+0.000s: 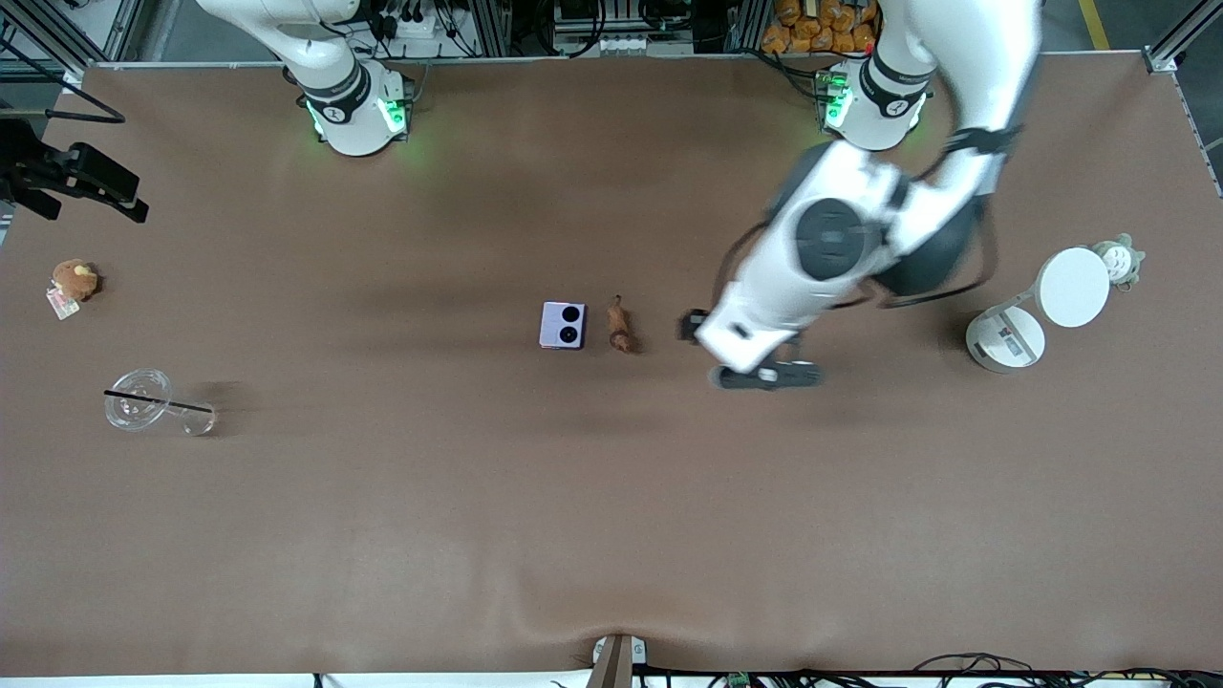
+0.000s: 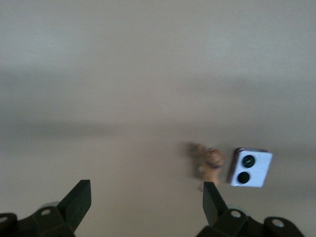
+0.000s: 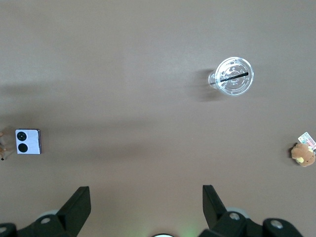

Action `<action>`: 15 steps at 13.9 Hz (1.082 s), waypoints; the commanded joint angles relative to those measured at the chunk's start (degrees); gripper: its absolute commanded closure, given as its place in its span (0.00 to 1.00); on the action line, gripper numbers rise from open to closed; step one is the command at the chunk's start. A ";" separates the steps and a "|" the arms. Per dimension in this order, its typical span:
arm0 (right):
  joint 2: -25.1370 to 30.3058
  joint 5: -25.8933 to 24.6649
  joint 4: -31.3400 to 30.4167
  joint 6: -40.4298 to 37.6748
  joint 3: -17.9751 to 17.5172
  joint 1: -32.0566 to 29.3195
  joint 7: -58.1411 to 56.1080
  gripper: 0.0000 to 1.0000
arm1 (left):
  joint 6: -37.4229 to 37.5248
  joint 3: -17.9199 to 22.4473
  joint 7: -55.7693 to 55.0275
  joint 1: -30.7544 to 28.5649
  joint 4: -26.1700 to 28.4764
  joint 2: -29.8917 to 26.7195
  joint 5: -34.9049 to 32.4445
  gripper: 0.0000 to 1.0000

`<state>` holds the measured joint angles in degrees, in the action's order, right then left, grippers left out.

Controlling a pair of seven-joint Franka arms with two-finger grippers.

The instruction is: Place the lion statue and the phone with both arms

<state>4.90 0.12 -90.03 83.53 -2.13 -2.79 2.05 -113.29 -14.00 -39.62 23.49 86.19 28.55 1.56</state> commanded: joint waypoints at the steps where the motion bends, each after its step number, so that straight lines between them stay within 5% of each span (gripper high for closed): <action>1: 0.03 0.41 -0.32 -0.03 -0.95 -1.43 0.42 0.00 | -3.68 0.55 -5.72 4.25 -1.02 3.78 -0.77 0.00; 10: -0.85 0.41 -0.41 -0.03 -1.03 -0.90 0.50 0.00 | -11.06 0.99 -16.63 11.48 0.38 11.61 -7.71 0.03; 15: -3.22 0.68 -0.41 1.37 -1.30 2.34 2.60 0.00 | -13.10 0.99 -18.83 13.51 0.91 13.11 -7.80 0.24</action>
<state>2.84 0.44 -90.69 84.25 -3.13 -1.97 2.40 -125.67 -13.50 -56.66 36.04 86.66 41.87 -4.89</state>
